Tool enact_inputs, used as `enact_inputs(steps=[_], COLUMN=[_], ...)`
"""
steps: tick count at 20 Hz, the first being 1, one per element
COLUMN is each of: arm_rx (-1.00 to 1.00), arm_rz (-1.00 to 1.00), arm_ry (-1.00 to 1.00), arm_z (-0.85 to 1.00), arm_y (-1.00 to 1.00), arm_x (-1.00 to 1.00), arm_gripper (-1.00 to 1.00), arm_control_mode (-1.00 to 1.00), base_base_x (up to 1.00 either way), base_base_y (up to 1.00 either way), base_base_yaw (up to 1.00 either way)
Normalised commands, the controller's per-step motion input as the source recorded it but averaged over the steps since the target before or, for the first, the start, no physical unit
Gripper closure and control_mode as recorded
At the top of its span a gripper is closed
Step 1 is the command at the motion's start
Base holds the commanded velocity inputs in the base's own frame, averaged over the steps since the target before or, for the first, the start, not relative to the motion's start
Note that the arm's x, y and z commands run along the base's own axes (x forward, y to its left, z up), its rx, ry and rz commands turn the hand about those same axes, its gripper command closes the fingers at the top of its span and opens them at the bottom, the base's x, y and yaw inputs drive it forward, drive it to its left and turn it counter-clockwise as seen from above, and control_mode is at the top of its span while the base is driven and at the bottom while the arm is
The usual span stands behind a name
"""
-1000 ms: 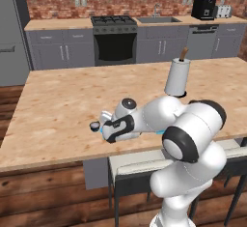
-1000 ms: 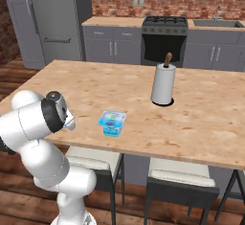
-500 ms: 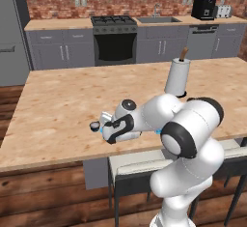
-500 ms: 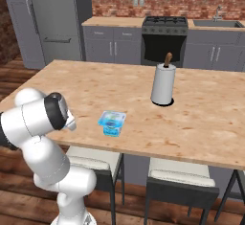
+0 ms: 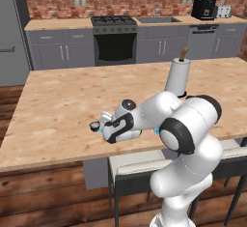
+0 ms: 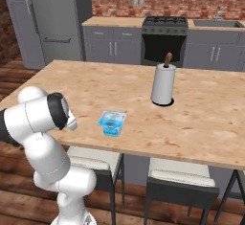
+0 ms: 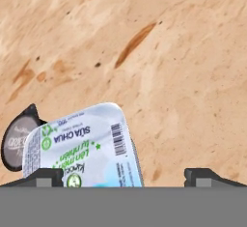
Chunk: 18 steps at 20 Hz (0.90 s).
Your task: Stack the yogurt containers by placing the smaller containers on top of the larger containers.
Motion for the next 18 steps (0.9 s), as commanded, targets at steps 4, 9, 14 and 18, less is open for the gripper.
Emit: enact_inputs(steps=[4,9,14,18], arm_rx=[0.00,0.00,0.00,0.00], arm_rz=[0.00,0.00,0.00,0.00], arm_ry=[0.00,0.00,0.00,0.00], arm_z=[-0.02,-0.04,-0.05,0.00], arm_y=[0.01,0.03,0.05,0.00], arm_x=[0.04,0.06,0.04,0.00], arm_gripper=[-1.00,-1.00,1.00,1.00], arm_control_mode=[-1.00,-1.00,-1.00,-1.00], base_base_x=[0.00,0.00,0.00,0.00], base_base_y=[0.00,0.00,0.00,0.00], base_base_yaw=[0.00,0.00,0.00,0.00])
